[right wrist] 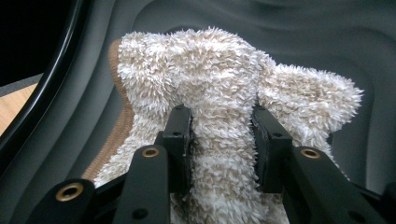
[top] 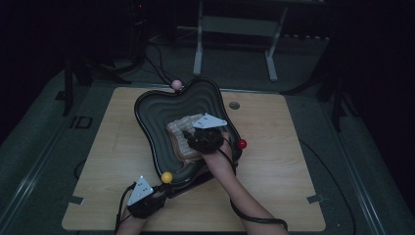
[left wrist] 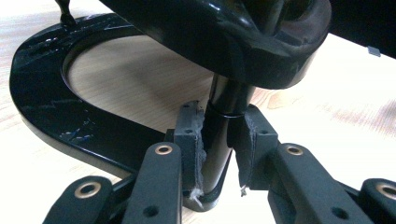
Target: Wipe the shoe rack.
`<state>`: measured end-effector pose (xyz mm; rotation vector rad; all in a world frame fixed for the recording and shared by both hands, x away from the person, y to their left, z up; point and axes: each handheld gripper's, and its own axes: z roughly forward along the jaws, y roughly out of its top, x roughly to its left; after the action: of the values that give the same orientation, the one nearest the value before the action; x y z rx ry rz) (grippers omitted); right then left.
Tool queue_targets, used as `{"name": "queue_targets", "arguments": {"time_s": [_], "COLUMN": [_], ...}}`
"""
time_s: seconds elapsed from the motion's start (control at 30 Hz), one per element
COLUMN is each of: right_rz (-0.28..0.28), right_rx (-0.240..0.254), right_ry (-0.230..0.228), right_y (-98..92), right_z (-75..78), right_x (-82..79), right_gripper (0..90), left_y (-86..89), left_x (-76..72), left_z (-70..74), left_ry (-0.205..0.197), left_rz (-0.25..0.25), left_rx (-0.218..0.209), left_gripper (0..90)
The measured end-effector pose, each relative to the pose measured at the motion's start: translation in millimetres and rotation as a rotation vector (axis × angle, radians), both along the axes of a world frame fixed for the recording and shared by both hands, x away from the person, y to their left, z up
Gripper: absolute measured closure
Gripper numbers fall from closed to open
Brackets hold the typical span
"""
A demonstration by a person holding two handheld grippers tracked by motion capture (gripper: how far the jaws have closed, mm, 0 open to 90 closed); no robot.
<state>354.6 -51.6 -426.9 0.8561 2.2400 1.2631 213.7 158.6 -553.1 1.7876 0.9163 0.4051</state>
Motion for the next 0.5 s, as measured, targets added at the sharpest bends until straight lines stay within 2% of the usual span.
{"name": "queue_targets", "arguments": {"time_s": [0.23,0.5], "right_rz": [0.010,0.015], "right_rx": [-0.022,-0.017], "right_ry": [-0.013,-0.019], "right_y": [-6.6,-12.8], "right_z": [-7.5,-14.1], "right_x": [-14.2,-23.3], "right_gripper": [63.5,63.5], "left_y": [-0.2,0.3], "left_x": [-0.2,-0.2], "left_z": [0.1,-0.3], "left_ry": [0.003,0.003], "left_rz": [0.002,0.000], "left_rx": [-0.002,-0.007], "left_gripper": [72.1,72.1]}}
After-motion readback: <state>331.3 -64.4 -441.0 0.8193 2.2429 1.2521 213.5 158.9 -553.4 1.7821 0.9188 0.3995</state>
